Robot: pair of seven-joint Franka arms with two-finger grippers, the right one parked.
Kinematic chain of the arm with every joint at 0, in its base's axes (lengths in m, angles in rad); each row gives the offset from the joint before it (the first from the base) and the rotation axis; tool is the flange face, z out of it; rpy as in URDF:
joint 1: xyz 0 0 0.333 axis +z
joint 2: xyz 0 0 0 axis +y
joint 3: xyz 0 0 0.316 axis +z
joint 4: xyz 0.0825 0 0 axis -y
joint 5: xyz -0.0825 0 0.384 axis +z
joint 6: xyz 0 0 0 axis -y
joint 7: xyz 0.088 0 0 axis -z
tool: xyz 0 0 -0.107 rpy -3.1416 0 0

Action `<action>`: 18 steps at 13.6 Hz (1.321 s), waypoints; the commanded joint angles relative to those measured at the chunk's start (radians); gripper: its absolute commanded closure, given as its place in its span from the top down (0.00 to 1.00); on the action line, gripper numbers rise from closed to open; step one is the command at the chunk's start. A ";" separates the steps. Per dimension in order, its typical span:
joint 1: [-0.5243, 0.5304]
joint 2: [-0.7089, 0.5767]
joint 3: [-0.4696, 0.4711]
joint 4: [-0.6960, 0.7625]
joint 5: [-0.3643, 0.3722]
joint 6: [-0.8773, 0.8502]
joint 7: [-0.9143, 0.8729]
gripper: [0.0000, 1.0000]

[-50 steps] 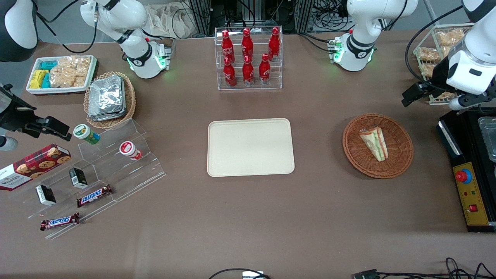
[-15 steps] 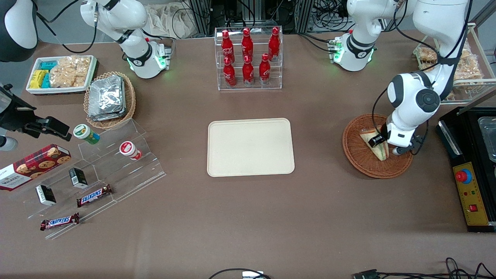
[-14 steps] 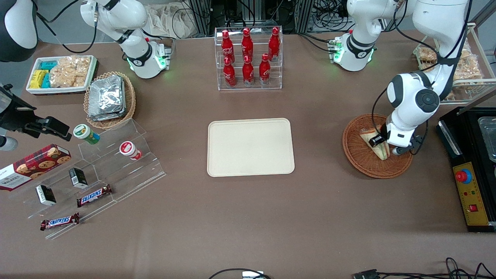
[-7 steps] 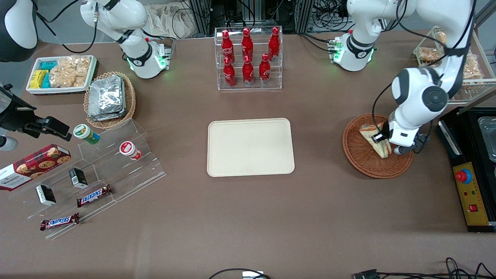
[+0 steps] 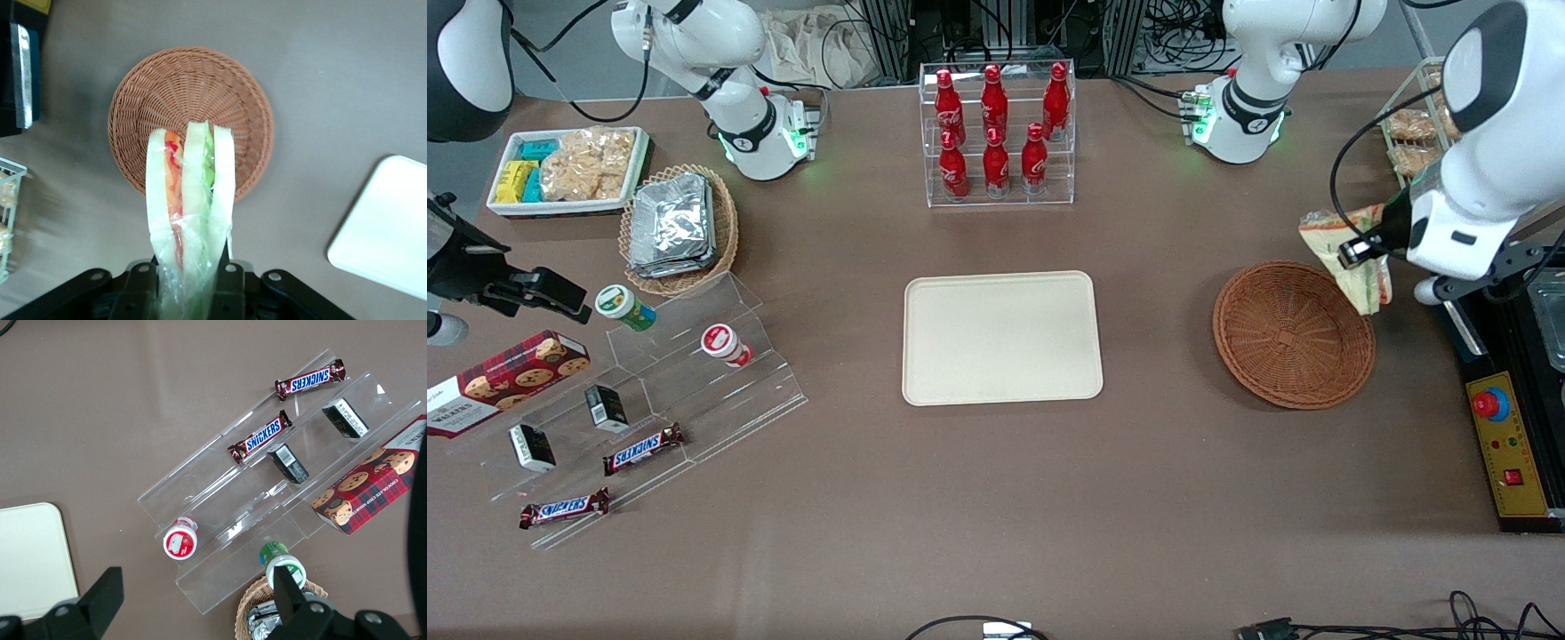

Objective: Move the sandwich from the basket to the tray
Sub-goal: 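Lift the sandwich out of the basket and carry it over the tray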

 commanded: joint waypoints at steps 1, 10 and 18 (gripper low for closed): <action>-0.005 0.055 -0.057 0.128 0.001 -0.083 -0.002 0.06; -0.005 0.315 -0.565 0.358 0.031 -0.065 -0.282 0.07; -0.006 0.447 -0.654 0.032 0.197 0.413 -0.352 0.10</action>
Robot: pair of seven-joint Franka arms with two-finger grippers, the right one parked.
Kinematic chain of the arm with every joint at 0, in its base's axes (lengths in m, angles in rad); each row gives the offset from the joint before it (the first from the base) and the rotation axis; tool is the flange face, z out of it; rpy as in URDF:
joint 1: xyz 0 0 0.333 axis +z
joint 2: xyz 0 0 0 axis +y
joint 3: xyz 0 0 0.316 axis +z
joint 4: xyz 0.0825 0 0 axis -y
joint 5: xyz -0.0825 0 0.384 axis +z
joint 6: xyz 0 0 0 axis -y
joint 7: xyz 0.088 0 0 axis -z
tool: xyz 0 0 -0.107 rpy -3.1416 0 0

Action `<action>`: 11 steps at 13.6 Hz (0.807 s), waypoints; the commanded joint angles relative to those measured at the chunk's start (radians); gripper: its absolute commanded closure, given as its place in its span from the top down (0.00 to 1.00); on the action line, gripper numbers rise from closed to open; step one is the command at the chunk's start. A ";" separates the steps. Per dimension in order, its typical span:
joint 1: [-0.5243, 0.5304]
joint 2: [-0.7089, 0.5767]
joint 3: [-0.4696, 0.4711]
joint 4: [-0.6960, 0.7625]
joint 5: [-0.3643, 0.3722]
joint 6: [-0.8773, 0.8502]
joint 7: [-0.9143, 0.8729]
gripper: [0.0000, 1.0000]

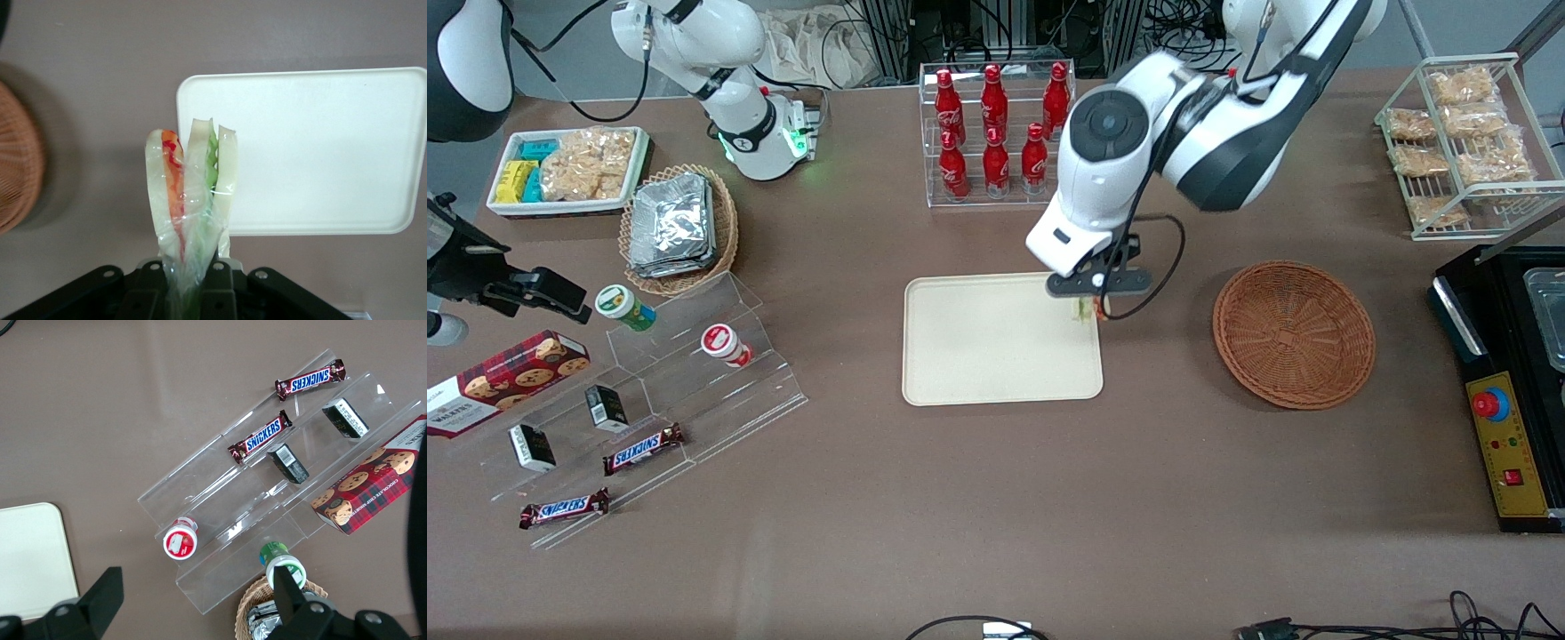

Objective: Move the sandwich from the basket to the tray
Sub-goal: 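Lower the sandwich onto the cream tray and open the left gripper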

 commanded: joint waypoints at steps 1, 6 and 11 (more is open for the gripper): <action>0.009 0.065 -0.010 -0.103 0.062 0.164 -0.044 0.10; 0.009 0.266 -0.008 -0.109 0.280 0.298 -0.120 0.10; 0.011 0.322 -0.003 -0.127 0.297 0.372 -0.162 0.20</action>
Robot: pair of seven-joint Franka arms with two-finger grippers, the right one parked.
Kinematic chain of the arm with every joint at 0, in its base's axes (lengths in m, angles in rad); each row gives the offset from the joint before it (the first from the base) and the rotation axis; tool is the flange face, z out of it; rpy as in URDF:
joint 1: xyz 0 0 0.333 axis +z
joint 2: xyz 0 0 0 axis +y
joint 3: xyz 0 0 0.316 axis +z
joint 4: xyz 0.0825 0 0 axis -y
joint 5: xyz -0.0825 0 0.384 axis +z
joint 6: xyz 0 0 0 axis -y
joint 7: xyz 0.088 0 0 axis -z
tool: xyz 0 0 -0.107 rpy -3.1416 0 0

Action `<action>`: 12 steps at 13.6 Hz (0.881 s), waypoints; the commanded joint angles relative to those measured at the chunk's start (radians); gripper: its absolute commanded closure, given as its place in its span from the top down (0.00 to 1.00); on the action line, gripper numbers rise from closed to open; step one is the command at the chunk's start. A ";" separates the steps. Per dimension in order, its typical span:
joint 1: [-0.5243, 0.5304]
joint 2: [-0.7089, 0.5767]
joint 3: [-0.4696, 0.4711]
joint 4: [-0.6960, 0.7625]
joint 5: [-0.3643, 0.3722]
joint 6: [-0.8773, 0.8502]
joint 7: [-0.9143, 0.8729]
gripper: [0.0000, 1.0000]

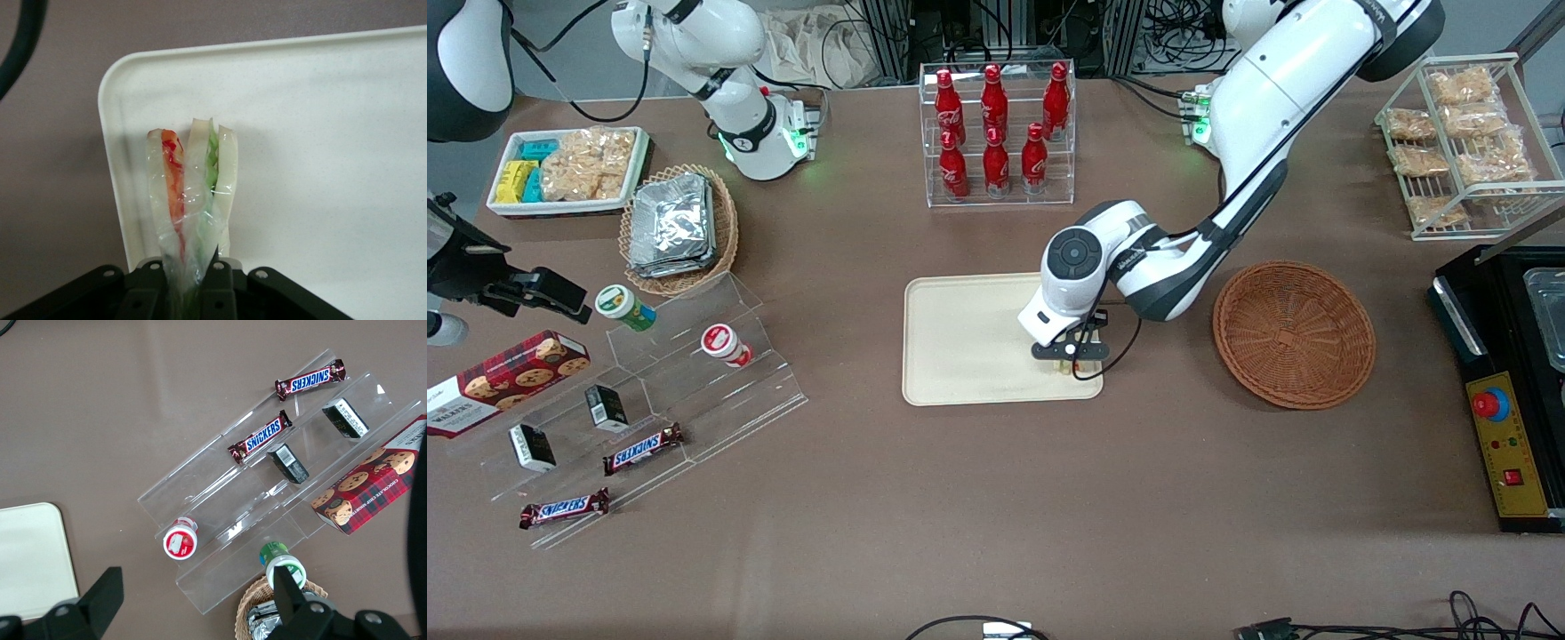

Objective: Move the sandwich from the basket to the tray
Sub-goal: 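Lower the sandwich onto the cream tray and open the left gripper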

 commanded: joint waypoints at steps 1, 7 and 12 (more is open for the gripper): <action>0.007 0.000 -0.008 -0.004 0.023 0.016 -0.031 0.24; 0.011 -0.001 -0.008 -0.006 0.021 0.024 -0.031 1.00; 0.013 -0.007 -0.008 -0.001 0.018 0.023 -0.031 1.00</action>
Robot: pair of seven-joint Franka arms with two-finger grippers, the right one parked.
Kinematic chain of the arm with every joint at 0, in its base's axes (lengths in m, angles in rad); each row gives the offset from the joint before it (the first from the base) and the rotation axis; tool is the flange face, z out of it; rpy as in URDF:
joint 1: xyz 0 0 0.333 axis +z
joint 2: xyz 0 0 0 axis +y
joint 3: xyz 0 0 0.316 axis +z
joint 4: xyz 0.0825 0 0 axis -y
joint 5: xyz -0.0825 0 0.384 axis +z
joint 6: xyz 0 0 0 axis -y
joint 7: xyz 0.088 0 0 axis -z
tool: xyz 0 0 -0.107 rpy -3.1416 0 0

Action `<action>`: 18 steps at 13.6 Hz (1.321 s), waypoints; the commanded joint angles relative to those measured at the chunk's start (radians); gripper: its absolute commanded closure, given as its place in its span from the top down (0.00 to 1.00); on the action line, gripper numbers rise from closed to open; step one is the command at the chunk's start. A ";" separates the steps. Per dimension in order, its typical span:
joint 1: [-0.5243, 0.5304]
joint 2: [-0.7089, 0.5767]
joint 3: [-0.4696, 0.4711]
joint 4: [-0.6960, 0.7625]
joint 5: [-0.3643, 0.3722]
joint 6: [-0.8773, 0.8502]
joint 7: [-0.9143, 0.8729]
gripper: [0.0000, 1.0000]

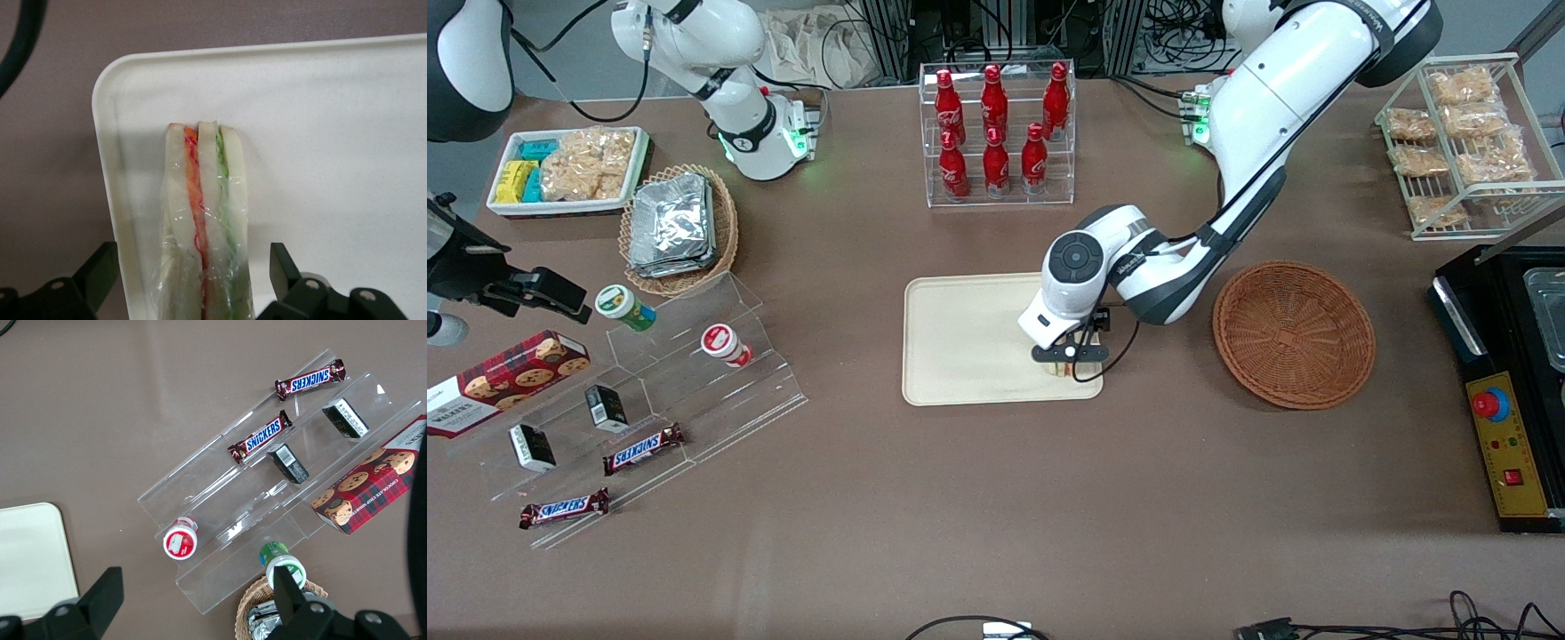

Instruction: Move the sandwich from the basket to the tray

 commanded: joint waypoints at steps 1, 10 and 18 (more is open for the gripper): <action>0.010 -0.018 -0.008 0.001 0.015 0.001 -0.020 1.00; 0.015 -0.417 0.122 0.126 -0.255 -0.354 0.105 1.00; -0.010 -0.748 0.536 0.030 -0.408 -0.568 0.544 1.00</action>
